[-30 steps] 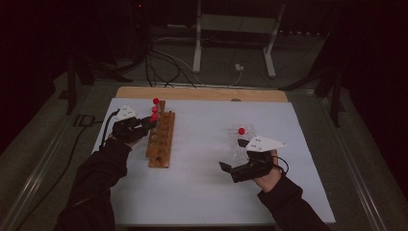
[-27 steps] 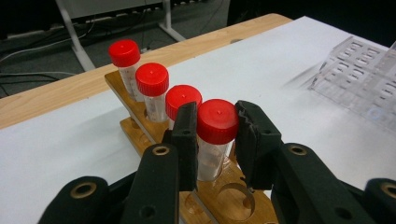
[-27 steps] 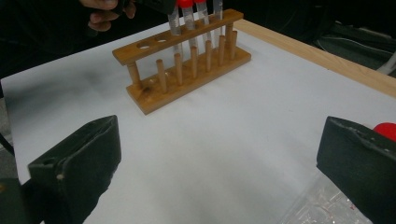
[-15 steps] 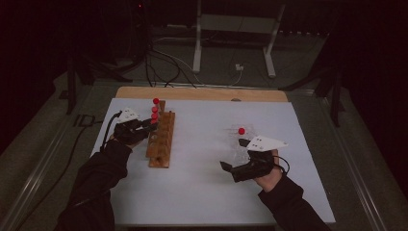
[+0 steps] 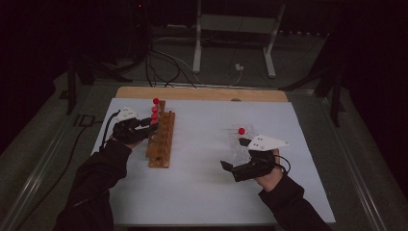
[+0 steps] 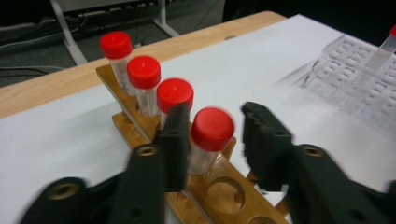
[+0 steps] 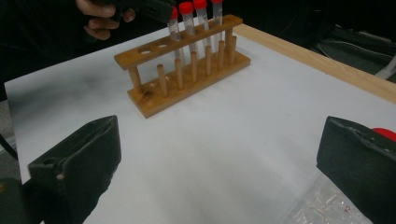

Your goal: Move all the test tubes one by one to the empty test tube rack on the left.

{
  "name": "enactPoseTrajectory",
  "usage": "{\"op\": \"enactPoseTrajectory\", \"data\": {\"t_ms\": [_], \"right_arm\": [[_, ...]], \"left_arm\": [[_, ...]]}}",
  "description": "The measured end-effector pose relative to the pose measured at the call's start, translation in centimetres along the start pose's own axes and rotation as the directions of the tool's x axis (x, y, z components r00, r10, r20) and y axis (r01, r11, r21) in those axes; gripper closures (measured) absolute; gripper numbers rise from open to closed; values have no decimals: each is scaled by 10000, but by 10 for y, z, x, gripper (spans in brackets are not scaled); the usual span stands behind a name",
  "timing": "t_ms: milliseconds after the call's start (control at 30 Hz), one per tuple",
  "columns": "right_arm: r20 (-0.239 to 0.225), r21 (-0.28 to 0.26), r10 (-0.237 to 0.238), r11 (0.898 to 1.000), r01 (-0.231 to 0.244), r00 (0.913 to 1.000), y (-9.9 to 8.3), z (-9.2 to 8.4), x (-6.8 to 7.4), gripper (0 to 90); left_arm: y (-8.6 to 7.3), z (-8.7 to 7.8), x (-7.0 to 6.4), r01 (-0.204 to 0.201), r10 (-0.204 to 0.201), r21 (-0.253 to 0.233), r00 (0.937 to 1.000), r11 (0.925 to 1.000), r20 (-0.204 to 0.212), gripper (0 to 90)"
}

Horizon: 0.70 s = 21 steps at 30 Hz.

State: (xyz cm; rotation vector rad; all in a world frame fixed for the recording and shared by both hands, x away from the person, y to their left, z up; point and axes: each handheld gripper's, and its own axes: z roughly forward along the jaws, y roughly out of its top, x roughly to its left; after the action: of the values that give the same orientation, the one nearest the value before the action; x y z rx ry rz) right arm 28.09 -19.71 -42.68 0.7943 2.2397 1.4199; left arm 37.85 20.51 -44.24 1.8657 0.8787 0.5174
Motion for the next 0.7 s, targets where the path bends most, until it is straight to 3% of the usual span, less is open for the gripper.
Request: {"op": "enactPoseTrajectory", "data": {"t_ms": [267,333,467,700], "right_arm": [[7,-145,90,9999,-90,10000,1,-3,-4,0],[42,-278,97,9996,-96,9999,2,-4,-6,0],[225,-408,82,9991,-72,9997,4,-7,-10,0],[474,-629,-133,9979,163,9988,3,-9,-23,0]], "left_arm": [[6,-16,-7,-139,149,-294,9993,9995,353,416],[7,-20,-9,-122,142,-334,9980,9994,622,339],[8,-28,-15,-110,141,-457,9976,9989,676,162],[4,-39,-22,-116,183,-590,9934,9982,1133,31]]}}
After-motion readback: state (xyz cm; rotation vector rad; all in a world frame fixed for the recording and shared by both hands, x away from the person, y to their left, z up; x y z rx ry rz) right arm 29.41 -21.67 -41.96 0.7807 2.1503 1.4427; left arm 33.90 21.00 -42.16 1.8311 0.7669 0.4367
